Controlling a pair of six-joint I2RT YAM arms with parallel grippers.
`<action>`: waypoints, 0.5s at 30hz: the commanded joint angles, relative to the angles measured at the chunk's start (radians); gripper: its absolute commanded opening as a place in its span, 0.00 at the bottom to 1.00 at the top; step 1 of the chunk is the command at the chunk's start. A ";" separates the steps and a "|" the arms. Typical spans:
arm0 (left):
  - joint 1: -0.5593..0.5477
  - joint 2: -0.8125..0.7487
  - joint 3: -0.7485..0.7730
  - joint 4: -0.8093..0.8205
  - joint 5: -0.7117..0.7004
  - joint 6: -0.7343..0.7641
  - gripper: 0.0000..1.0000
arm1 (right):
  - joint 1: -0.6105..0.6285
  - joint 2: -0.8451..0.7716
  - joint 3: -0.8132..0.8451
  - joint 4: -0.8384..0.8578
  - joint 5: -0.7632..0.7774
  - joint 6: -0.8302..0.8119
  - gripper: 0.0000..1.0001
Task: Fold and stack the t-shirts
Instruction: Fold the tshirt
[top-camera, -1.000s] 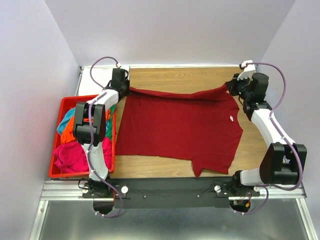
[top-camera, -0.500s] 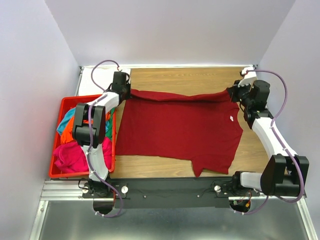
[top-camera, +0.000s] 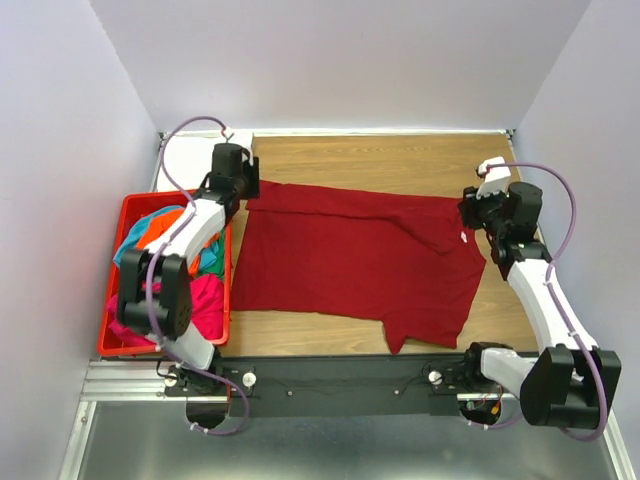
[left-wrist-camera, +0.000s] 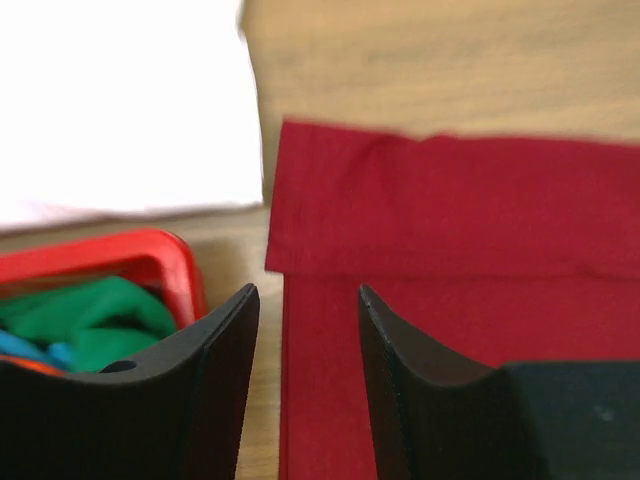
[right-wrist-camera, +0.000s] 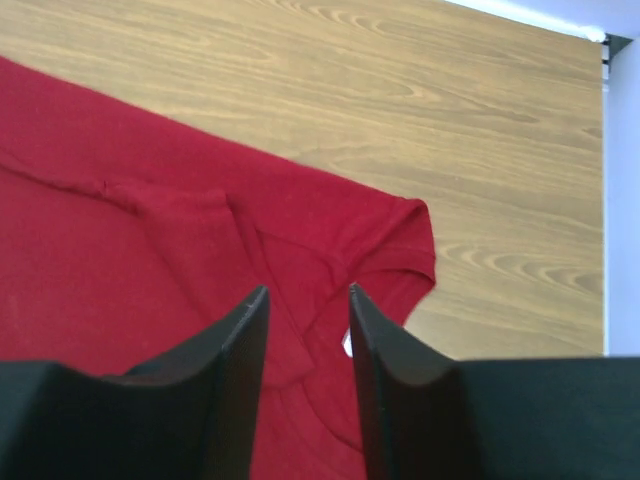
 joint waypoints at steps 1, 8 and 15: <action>-0.003 -0.161 0.007 0.045 -0.014 0.024 0.53 | -0.007 -0.028 0.005 -0.120 -0.003 -0.083 0.48; -0.003 -0.419 -0.175 0.139 -0.080 0.080 0.56 | -0.006 0.263 0.229 -0.342 -0.431 -0.205 0.65; -0.005 -0.582 -0.327 0.130 -0.042 0.100 0.66 | 0.009 0.724 0.539 -0.603 -0.587 -0.325 0.66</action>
